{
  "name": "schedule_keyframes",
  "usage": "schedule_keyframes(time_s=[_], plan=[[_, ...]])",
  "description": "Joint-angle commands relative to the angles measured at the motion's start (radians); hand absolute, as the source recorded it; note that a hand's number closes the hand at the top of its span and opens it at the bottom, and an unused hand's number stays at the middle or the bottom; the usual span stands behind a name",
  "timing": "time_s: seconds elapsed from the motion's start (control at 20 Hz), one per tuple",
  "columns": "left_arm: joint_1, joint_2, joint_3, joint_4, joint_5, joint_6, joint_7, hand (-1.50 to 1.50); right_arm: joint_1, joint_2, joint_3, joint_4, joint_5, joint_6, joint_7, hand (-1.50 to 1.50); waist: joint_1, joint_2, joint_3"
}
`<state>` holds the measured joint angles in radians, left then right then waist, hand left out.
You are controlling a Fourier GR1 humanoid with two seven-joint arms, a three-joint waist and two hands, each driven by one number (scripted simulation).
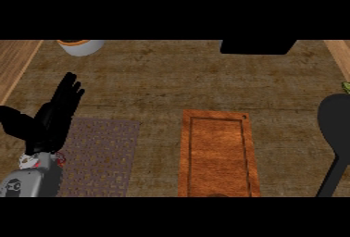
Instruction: Pick the squash from the cutting board and place it in the pan
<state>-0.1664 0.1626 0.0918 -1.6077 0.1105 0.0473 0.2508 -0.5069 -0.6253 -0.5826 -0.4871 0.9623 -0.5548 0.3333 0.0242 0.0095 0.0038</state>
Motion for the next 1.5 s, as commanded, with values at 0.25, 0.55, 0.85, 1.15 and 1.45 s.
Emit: schedule_keyframes(time_s=[0.25,0.55,0.85,1.15,1.45], plan=[[-0.060,0.037,0.049,0.051,0.023,-0.025,0.002,0.00,-0.028,-0.008,-0.109,0.191,-0.161,-0.044,-0.232,-1.50,-0.005,0.000,0.000],[0.006,-0.015,0.008,0.023,-0.015,0.014,-0.021,0.00,0.053,0.031,-0.280,0.025,-0.400,-0.075,-0.508,-1.50,-0.035,-0.010,-0.001],[0.025,-0.013,0.013,0.009,-0.021,0.024,-0.007,0.00,0.158,0.078,-0.434,-0.126,-0.644,0.085,-0.655,-1.50,-0.061,-0.019,-0.004],[0.056,0.020,0.048,-0.029,0.002,-0.001,-0.013,0.00,0.384,0.149,-0.502,-0.339,-0.820,0.378,-0.733,-1.50,-0.060,-0.021,-0.006],[0.005,0.073,0.103,0.007,0.055,-0.042,0.033,0.00,0.584,0.361,-0.485,-0.714,-0.898,0.493,-0.682,-1.50,-0.050,-0.016,-0.007]])
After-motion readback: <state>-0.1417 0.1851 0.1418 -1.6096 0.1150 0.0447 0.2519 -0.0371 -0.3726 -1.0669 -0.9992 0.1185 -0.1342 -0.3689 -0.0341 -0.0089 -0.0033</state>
